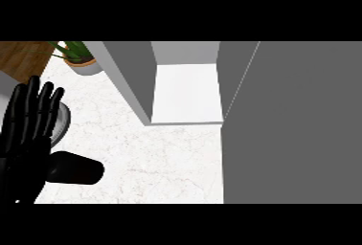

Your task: Pick up the wine, place it into the cabinet and close the cabinet

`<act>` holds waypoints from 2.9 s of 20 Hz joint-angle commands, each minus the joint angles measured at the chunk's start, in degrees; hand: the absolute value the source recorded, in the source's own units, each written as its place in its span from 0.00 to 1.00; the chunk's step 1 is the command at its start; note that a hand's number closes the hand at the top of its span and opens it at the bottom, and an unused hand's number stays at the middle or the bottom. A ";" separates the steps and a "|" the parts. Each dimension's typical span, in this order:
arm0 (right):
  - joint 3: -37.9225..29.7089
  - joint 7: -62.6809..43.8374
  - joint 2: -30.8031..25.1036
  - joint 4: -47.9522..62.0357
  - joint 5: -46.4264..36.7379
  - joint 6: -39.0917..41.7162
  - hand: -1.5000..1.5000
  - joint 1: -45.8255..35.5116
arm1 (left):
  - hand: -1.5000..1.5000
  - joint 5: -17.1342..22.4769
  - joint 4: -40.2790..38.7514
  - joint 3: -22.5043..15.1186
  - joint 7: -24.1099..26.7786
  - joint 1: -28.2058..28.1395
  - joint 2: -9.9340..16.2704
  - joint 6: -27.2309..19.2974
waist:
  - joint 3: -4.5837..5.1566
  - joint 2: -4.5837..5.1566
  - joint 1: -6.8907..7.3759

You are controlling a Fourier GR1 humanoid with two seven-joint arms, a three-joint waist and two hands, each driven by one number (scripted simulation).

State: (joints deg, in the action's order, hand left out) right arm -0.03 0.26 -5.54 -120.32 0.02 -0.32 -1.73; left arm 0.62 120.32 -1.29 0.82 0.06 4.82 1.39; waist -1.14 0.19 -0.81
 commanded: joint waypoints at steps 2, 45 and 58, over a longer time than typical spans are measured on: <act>1.15 1.96 1.37 -3.37 -0.83 0.36 0.00 6.23 | 0.00 3.24 -4.50 4.13 1.57 3.70 2.94 3.58 | 1.14 -0.21 0.48; -0.94 -19.48 -0.43 -16.45 14.74 11.91 0.00 10.85 | 0.00 32.15 -3.30 18.25 -18.82 -0.21 6.44 9.23 | 1.13 -0.21 0.65; -1.49 -22.51 0.34 -20.16 15.54 11.79 0.00 11.80 | 0.00 28.95 -9.50 22.82 -10.32 -8.36 5.43 18.65 | 1.15 -0.23 0.73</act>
State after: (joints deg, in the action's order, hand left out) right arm 0.88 -20.49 -4.73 -137.61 11.76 11.28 9.30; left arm 31.06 114.77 20.03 -12.92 -7.22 10.02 16.65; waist 0.00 -0.06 -0.07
